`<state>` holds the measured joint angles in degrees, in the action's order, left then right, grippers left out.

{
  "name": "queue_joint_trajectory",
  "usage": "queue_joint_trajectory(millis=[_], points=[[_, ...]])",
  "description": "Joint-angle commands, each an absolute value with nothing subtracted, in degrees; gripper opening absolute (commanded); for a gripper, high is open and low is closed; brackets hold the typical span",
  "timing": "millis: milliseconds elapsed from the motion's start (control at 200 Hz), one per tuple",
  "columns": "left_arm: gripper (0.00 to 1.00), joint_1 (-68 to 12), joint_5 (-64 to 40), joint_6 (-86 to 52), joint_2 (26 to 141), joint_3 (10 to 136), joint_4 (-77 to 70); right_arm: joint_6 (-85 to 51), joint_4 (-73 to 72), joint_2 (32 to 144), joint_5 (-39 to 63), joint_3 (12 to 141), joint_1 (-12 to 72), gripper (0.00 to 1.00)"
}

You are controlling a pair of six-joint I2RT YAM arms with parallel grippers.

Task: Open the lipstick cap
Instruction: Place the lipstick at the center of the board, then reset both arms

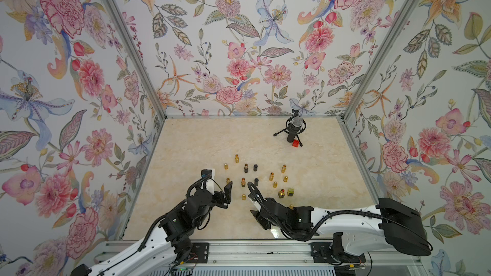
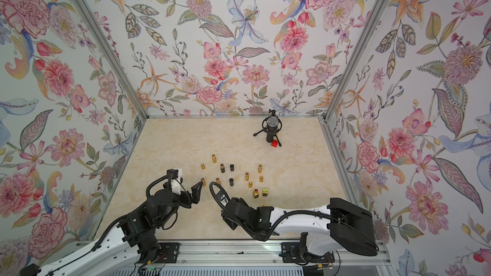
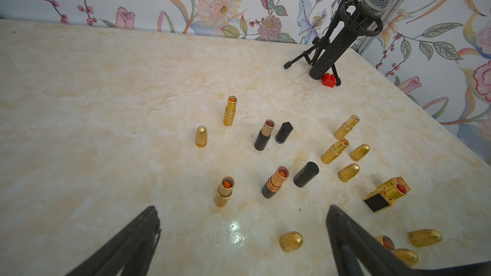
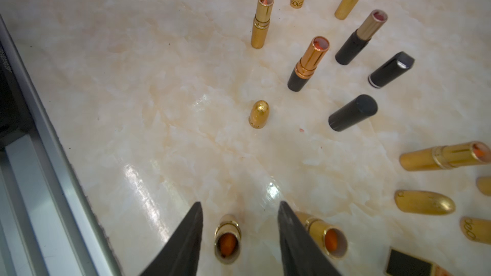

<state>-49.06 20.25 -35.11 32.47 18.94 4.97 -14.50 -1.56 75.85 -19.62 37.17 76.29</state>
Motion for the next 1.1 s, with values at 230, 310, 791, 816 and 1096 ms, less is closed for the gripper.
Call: queue_joint_trajectory(millis=[230,310,791,816,1096], points=[[0.99,-44.97,27.18,-32.01,38.02,30.19,9.43,-16.31,15.36,65.50,-18.87,52.13,64.40,0.71],[0.99,-40.39,30.73,-33.00,40.32,31.99,10.74,-17.49,21.56,65.09,-23.20,56.75,59.57,0.80],[0.99,-10.09,47.64,-18.32,60.39,22.43,-24.05,-16.96,3.45,62.28,-41.41,35.33,12.98,1.00],[0.99,-9.98,47.03,-16.25,60.86,20.66,-27.75,-16.95,0.92,62.07,-41.27,33.10,11.69,1.00],[0.99,-8.42,36.14,-0.16,69.89,5.37,-67.17,-11.87,-28.66,65.74,-34.55,17.57,8.09,1.00]])
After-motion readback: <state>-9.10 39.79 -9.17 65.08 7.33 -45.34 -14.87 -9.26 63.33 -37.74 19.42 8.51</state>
